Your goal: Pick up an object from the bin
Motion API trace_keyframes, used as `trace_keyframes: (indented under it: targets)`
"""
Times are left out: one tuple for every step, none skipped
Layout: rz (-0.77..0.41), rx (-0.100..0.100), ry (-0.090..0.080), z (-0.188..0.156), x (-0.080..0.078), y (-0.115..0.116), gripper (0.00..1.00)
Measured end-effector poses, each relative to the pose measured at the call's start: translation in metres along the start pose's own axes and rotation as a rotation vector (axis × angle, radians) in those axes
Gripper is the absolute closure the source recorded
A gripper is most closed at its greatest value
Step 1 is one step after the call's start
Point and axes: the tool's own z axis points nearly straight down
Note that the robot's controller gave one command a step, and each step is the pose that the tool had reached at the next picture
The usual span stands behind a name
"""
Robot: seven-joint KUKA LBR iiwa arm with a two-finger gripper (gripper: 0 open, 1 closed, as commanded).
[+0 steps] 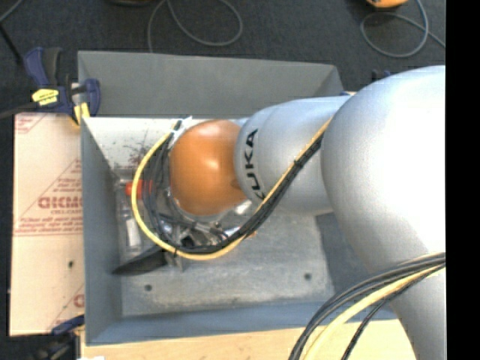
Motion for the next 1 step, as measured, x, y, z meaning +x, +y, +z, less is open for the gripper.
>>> trace_keyframes:
  targets:
    - [0.001,-0.001,0.006,-0.0231,0.0014,0.0001,1.0]
